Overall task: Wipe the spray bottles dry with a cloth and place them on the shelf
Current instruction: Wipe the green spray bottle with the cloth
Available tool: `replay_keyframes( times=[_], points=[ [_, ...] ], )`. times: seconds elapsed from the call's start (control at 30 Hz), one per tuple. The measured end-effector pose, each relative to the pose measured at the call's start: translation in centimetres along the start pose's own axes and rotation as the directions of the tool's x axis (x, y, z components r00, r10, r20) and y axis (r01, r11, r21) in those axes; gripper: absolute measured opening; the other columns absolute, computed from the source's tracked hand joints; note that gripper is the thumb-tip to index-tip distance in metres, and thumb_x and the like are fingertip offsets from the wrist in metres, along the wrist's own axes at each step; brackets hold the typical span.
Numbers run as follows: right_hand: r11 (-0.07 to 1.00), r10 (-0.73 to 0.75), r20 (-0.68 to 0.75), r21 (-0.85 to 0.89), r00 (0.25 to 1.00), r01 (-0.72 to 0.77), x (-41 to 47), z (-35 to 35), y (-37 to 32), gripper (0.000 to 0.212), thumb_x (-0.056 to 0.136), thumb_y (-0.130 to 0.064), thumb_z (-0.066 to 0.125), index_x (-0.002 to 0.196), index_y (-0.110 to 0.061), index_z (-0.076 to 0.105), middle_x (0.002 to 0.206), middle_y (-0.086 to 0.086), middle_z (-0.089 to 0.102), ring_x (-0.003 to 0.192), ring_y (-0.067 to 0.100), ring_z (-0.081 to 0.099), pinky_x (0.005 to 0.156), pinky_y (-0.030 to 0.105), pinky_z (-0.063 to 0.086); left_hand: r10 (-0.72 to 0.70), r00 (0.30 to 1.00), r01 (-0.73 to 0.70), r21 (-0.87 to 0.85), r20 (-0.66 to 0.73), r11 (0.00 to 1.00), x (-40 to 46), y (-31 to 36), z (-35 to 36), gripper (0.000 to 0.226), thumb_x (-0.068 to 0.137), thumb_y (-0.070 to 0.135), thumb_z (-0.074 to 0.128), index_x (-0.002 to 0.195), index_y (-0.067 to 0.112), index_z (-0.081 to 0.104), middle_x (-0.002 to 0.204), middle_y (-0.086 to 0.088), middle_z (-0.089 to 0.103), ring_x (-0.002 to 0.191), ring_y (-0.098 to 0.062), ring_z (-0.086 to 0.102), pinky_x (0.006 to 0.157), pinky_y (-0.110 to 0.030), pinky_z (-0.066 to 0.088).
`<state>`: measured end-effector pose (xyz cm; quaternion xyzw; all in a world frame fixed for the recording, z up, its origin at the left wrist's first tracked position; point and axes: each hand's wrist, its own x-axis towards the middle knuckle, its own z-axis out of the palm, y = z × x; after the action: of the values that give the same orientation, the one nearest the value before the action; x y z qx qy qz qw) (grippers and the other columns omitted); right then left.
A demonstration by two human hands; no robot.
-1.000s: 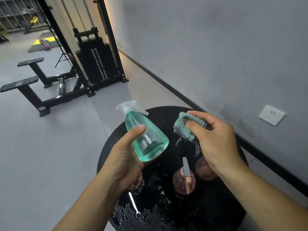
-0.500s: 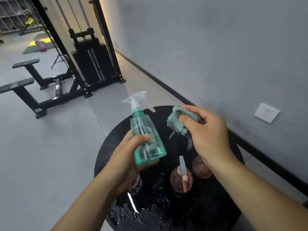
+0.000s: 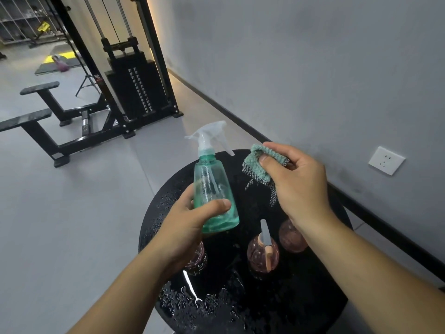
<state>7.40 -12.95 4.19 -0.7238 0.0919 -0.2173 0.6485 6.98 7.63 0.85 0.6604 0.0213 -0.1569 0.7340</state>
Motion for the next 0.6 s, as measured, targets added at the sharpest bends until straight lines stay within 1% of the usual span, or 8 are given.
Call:
replay_keyframes(
  times=[0.07,0.1,0.17,0.23,0.33,0.4,0.47,0.6],
  points=[
    [0.999,-0.043,-0.005,-0.017,0.999,0.043,0.1,0.1,-0.1,0.022,0.091,-0.025,0.076,0.11,-0.036,0.077,0.084,-0.007,0.076,0.076,0.041,0.067,0.062,0.051,0.057,-0.017,1.0,0.017,0.016,0.013,1.0,-0.1,-0.2,0.1,0.061,0.073,0.019,0.085,0.131,0.023,0.068,0.116,-0.01,0.08,0.105,-0.032,0.079,0.091,-0.049,0.062],
    [0.997,-0.071,-0.005,-0.022,0.997,0.071,0.2,0.2,-0.2,0.022,0.091,-0.026,0.076,0.111,-0.036,0.077,0.087,-0.01,0.077,0.075,0.031,0.069,0.065,0.047,0.059,-0.025,0.999,0.024,0.022,0.024,0.999,-0.2,-0.4,0.2,0.06,0.073,0.019,0.085,0.13,0.022,0.068,0.115,-0.01,0.08,0.104,-0.032,0.079,0.089,-0.047,0.063],
    [0.989,-0.139,-0.009,-0.045,0.99,0.138,0.2,0.5,-0.4,0.023,0.092,-0.027,0.075,0.113,-0.035,0.077,0.104,-0.014,0.075,0.095,0.008,0.071,0.087,0.041,0.06,-0.043,0.998,0.041,0.042,0.042,0.998,-0.5,-0.6,0.4,0.055,0.073,0.018,0.084,0.126,0.023,0.07,0.114,-0.01,0.08,0.103,-0.033,0.079,0.088,-0.046,0.064],
    [0.974,-0.214,-0.01,-0.077,0.977,0.212,0.1,0.8,-0.7,0.024,0.093,-0.023,0.075,0.115,-0.031,0.077,0.112,-0.016,0.071,0.108,0.002,0.066,0.097,0.032,0.056,-0.059,0.997,0.055,0.072,0.057,0.996,-0.6,-0.8,0.3,0.048,0.075,0.02,0.083,0.121,0.028,0.074,0.115,-0.01,0.08,0.105,-0.034,0.078,0.093,-0.05,0.063],
    [0.946,-0.304,-0.005,-0.12,0.953,0.302,-0.1,1.4,-1.1,0.025,0.094,-0.018,0.074,0.118,-0.026,0.076,0.114,-0.015,0.068,0.111,0.002,0.064,0.097,0.028,0.055,-0.078,0.993,0.066,0.132,0.091,0.989,-0.9,-1.0,0.2,0.048,0.076,0.023,0.085,0.121,0.031,0.074,0.116,-0.011,0.079,0.106,-0.036,0.078,0.101,-0.056,0.06],
    [0.922,-0.359,0.011,-0.152,0.933,0.357,-0.1,1.7,-0.9,0.027,0.094,-0.017,0.074,0.12,-0.023,0.076,0.115,-0.012,0.066,0.111,0.004,0.063,0.096,0.027,0.055,-0.093,0.988,0.069,0.18,0.124,0.981,-1.2,-1.1,0.2,0.053,0.077,0.025,0.084,0.128,0.03,0.07,0.118,-0.011,0.079,0.107,-0.035,0.078,0.104,-0.054,0.058],
    [0.892,-0.393,0.065,-0.215,0.917,0.398,-0.1,1.9,-0.4,0.03,0.094,-0.018,0.075,0.124,-0.021,0.075,0.118,-0.009,0.063,0.113,0.004,0.061,0.097,0.027,0.055,-0.093,0.983,0.06,0.205,0.156,0.977,-1.5,-1.2,0.3,0.055,0.077,0.025,0.083,0.129,0.03,0.068,0.119,-0.01,0.078,0.108,-0.033,0.077,0.103,-0.051,0.058],
    [0.863,-0.343,0.226,-0.309,0.912,0.401,-0.1,1.8,-0.1,0.036,0.099,-0.031,0.068,0.134,-0.025,0.068,0.131,-0.014,0.059,0.124,0.001,0.055,0.106,0.029,0.051,-0.08,0.983,0.051,0.17,0.166,0.984,-1.7,-1.1,0.1,0.058,0.078,0.022,0.081,0.133,0.028,0.066,0.121,-0.012,0.077,0.109,-0.035,0.076,0.096,-0.047,0.061]
  ],
)
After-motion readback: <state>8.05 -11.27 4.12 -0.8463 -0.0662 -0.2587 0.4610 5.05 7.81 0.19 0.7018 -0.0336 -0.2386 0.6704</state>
